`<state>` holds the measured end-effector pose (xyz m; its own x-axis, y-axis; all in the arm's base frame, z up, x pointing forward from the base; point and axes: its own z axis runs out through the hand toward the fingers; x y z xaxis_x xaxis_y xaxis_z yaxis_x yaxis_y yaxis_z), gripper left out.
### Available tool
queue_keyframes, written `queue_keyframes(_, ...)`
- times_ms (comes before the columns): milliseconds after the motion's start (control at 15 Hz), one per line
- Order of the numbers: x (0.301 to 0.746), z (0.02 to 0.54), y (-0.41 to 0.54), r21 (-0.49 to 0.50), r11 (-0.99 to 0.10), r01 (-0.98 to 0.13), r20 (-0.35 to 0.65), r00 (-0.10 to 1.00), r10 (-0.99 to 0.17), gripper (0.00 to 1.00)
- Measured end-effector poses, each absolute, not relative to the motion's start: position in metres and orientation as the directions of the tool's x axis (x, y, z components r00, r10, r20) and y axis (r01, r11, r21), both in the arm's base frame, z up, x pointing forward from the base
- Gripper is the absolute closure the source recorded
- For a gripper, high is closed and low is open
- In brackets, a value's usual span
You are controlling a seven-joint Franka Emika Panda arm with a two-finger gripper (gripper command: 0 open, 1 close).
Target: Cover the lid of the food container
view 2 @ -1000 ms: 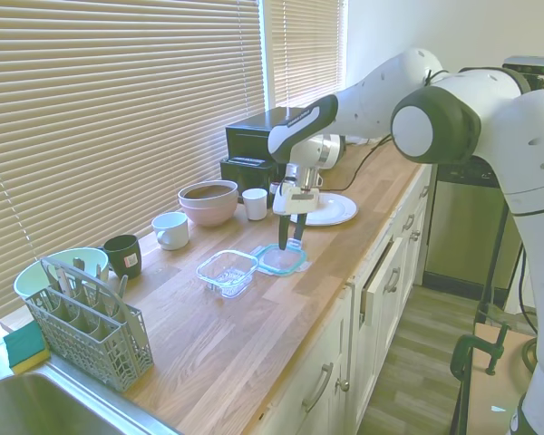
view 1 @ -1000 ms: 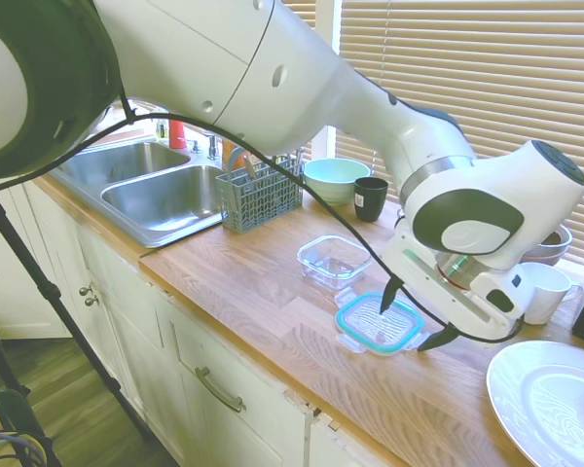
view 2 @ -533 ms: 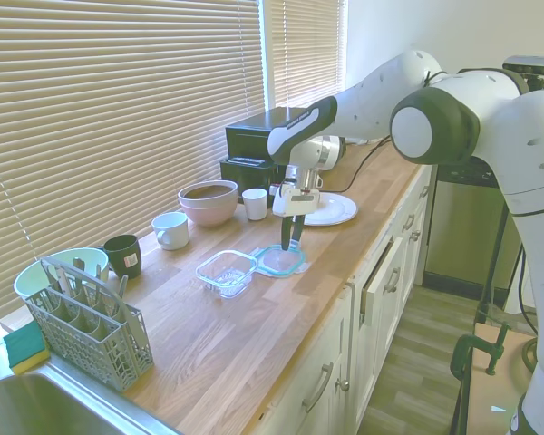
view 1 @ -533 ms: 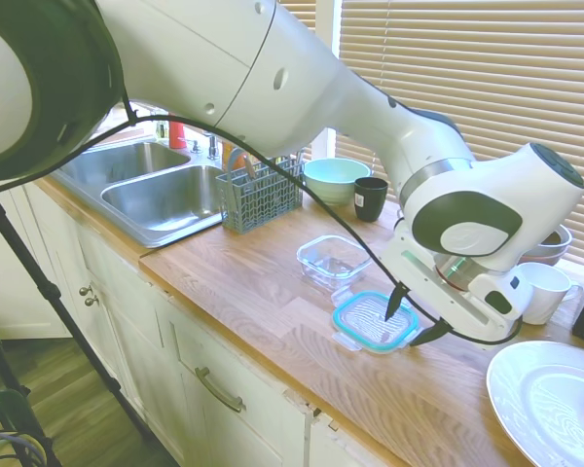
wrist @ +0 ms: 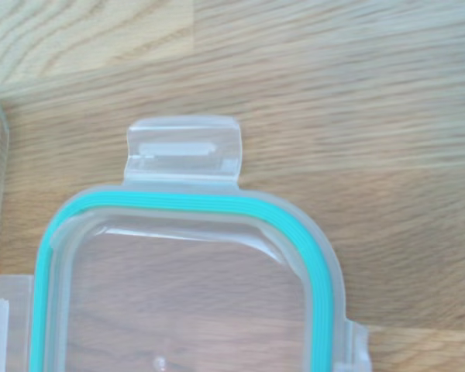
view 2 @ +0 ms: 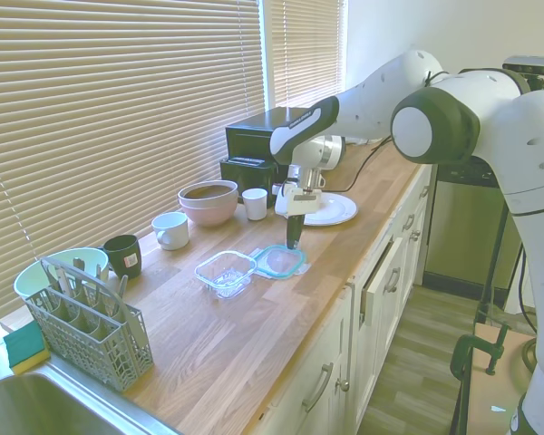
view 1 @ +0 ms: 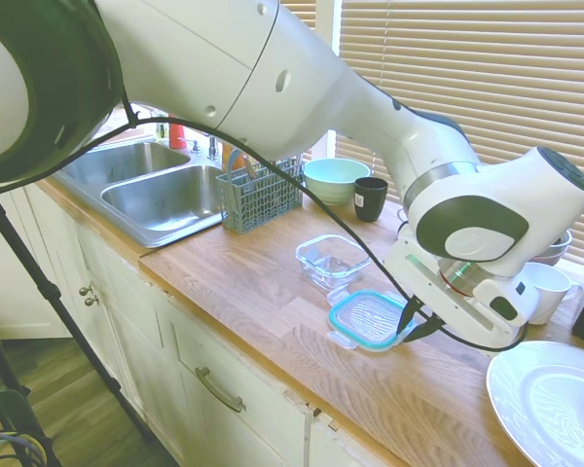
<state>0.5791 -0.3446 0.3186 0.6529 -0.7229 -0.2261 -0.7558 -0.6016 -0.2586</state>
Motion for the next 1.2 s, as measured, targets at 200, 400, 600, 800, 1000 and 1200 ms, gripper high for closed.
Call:
queue_keyframes(200,0.579,0.316,-0.345,-0.257,-0.6,-0.757,-0.229,0.651,-0.724,1.0)
queue_keyframes(400,0.577,0.319,-0.349,-0.254,-0.599,-0.759,-0.223,0.649,-0.728,1.0)
queue_keyframes(600,0.572,0.343,-0.349,-0.262,-0.602,-0.754,-0.194,0.653,-0.732,1.0)
queue_keyframes(800,0.564,0.379,-0.339,-0.27,-0.603,-0.75,-0.165,0.653,-0.739,1.0)
queue_keyframes(1000,0.559,0.407,-0.316,-0.265,-0.604,-0.751,-0.148,0.651,-0.744,1.0)
queue_keyframes(1200,0.559,0.435,-0.289,-0.252,-0.61,-0.751,-0.125,0.651,-0.749,1.0)
